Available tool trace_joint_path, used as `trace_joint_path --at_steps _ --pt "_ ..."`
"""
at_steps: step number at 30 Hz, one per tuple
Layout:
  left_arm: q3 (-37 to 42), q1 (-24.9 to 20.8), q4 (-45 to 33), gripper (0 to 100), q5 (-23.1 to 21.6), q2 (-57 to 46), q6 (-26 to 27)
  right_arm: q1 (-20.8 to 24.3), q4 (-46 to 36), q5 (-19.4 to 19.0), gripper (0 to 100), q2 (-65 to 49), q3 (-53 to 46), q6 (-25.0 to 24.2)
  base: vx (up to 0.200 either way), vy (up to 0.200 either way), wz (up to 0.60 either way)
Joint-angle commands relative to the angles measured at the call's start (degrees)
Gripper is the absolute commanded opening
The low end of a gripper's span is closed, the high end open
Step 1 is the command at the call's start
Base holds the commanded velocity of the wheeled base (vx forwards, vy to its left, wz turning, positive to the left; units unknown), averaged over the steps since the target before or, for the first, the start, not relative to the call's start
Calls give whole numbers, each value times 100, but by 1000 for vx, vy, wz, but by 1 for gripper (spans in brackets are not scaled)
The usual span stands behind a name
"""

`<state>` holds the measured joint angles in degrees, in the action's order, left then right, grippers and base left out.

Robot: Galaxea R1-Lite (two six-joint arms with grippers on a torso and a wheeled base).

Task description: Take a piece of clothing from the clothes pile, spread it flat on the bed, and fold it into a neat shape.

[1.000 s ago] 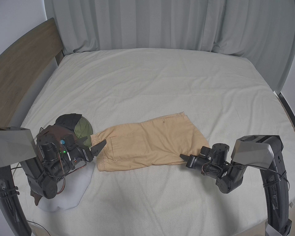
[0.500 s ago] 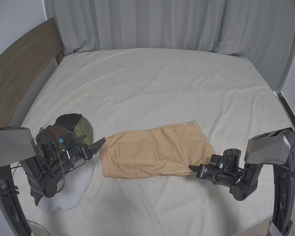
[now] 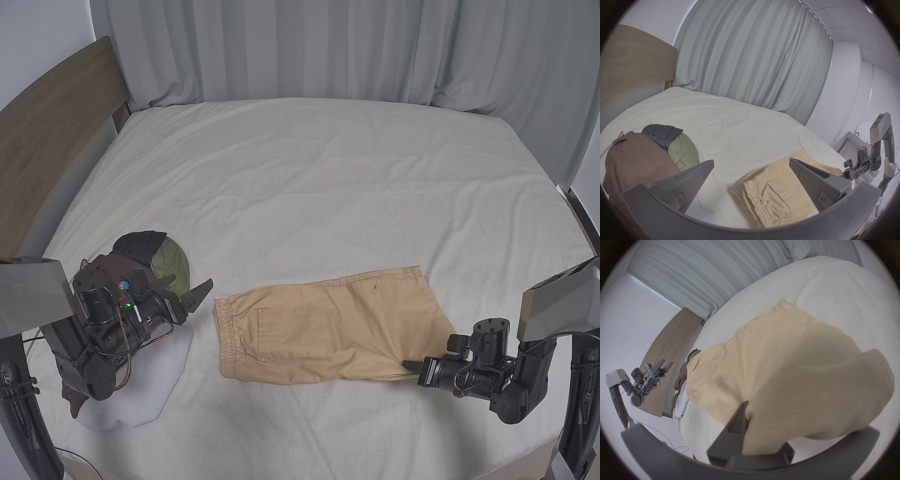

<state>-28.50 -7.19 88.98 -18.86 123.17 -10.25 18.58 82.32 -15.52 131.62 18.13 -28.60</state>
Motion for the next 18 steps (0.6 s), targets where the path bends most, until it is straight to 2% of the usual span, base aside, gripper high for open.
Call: trace_joint_path --at_steps 1,2,3,11,13,16,18 --pt "20 16 14 100 -109 22 -3 -3 170 5 0 109 -64 3 0 0 0" --pt "20 16 14 100 -118 22 6 -3 240 5 0 180 -90 30 0 0 0" --pt "11 25 14 100 -127 22 6 -3 293 5 100 215 -187 39 0 0 0" --pt "20 42 14 100 -241 -4 6 67 601 -39 100 399 -644 258 0 0 0" --pt "55 42 14 100 -259 -30 -3 137 601 -215 100 355 -934 443 0 0 0" --pt "90 42 14 100 -426 -30 14 252 609 -760 100 241 -1294 663 0 0 0" --pt "99 42 14 100 -557 -30 14 295 618 -971 100 127 -1417 821 0 0 0"
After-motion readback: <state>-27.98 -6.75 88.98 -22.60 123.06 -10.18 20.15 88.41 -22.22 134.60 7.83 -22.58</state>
